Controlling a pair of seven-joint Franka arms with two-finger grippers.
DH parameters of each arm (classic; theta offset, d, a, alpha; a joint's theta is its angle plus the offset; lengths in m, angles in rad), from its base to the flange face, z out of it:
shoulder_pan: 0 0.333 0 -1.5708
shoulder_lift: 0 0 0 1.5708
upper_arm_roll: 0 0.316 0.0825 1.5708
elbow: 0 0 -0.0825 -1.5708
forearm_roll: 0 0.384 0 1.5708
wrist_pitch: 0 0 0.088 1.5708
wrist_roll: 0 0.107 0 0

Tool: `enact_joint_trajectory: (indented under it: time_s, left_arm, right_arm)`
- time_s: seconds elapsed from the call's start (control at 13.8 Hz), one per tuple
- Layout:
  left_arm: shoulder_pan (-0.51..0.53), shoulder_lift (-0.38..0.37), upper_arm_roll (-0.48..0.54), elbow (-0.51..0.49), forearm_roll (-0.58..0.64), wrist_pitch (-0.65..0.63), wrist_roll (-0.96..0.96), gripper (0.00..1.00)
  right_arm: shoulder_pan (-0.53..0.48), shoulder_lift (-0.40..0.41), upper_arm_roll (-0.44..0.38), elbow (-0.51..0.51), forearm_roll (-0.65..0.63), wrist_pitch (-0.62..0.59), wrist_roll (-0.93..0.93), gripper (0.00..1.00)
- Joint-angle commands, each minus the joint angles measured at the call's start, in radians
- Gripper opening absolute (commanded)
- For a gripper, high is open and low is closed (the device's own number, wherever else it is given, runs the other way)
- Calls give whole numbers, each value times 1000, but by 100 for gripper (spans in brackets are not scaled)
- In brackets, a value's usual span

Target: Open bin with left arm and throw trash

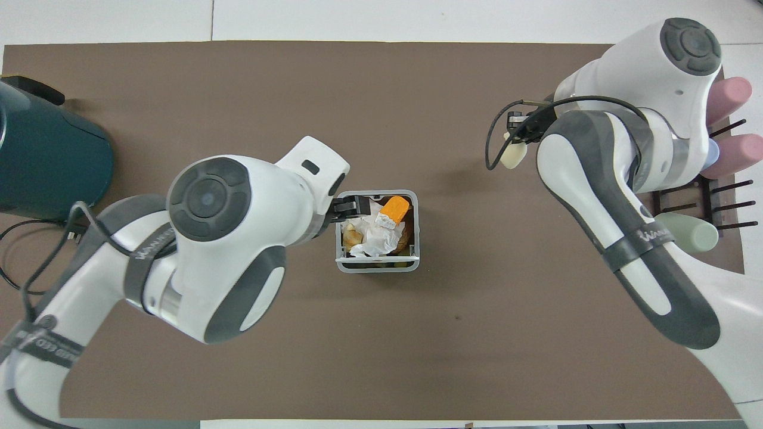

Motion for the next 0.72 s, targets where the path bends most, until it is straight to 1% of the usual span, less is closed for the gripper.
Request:
enact_joint_trajectory:
  time_s: [0.0,0.14,0.22,0.36,0.51,0.65]
  left_arm:
    - [121,-89,0,-23,-7,-137,148,100]
    - [210,-100,0,-12,34,-171,259,100]
    - [247,-102,0,-9,71,-174,302,100]
    - [325,-103,0,-3,85,-176,376,100]
    - [417,-99,-2,41,85,-220,498,100]
    - [485,-91,-2,100,85,-286,580,100]
  right_arm:
    - [91,6,25,38,7,5,277,0]
    - [189,7,24,73,-9,-4,472,0]
    - [220,7,24,78,-10,-6,518,0]
    - [292,7,22,80,-13,-9,612,0]
    - [340,4,22,52,-25,-12,672,0]
    - [348,-10,25,9,-42,-11,686,0]
